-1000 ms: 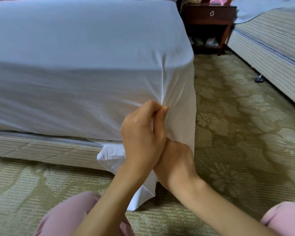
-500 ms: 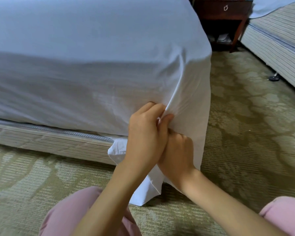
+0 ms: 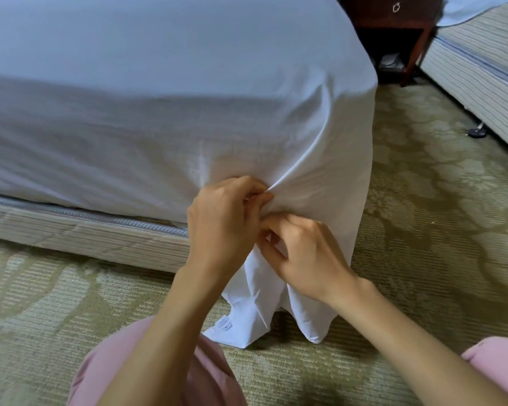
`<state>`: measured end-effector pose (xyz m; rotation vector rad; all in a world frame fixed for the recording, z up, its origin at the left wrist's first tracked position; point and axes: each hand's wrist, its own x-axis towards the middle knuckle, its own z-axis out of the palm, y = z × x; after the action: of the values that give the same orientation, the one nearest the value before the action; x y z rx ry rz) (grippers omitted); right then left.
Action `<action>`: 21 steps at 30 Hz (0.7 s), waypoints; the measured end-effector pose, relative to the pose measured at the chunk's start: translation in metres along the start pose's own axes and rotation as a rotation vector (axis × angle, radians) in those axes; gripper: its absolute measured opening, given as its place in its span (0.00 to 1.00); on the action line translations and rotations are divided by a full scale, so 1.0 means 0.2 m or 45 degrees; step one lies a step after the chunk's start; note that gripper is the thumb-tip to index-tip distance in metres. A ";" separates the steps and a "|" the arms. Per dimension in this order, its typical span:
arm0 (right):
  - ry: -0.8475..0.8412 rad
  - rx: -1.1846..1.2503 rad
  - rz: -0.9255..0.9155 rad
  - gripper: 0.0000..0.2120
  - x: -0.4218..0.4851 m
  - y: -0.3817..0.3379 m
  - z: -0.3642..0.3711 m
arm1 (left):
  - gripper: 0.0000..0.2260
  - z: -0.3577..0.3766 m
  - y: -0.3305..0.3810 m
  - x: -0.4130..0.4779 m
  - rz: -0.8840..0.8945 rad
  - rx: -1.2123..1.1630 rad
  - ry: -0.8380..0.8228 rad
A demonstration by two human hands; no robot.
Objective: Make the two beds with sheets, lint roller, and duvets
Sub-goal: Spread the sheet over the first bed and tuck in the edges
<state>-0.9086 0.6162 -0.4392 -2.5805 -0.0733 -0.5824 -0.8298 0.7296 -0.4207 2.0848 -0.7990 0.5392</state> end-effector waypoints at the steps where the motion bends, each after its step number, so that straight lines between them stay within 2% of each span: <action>1: -0.128 0.034 0.059 0.08 0.00 0.01 -0.02 | 0.05 0.01 0.00 0.00 0.022 0.041 0.016; 3: -0.346 0.164 0.167 0.06 0.00 0.05 -0.05 | 0.05 0.02 0.00 -0.01 0.063 0.105 0.063; 4: -0.407 0.239 0.211 0.09 -0.01 0.07 -0.06 | 0.05 0.02 0.00 -0.01 0.081 0.127 0.087; 6: -0.460 0.360 0.258 0.16 0.00 0.11 -0.05 | 0.06 0.03 0.00 -0.01 0.068 0.171 0.127; 9: -0.501 0.431 0.241 0.19 0.01 0.15 -0.02 | 0.07 0.02 0.00 -0.06 -0.029 0.182 0.137; 12: -0.512 0.421 0.222 0.19 0.02 0.15 0.01 | 0.07 -0.01 0.03 -0.15 -0.185 -0.024 0.059; 14: -0.530 0.388 0.213 0.20 0.03 0.15 0.02 | 0.07 -0.03 0.04 -0.20 -0.535 -0.320 -0.090; 16: -0.538 0.347 0.217 0.20 0.04 0.15 0.02 | 0.08 -0.03 0.03 -0.24 -1.080 -0.719 -0.320; 18: -0.542 0.320 0.210 0.21 0.03 0.15 0.02 | 0.11 -0.03 -0.01 -0.24 -1.550 -1.079 -0.449; 20: -0.530 0.318 0.203 0.21 0.03 0.15 0.02 | 0.16 -0.05 -0.04 -0.23 -1.767 -1.407 -0.397; 21: -0.527 0.320 0.205 0.21 0.03 0.15 0.02 | 0.18 -0.05 -0.06 -0.22 -1.793 -1.475 -0.368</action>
<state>-0.8970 0.5922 -0.4542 -2.3904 -0.0704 0.0256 -0.8539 0.7584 -0.4482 1.1225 0.3357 -0.8345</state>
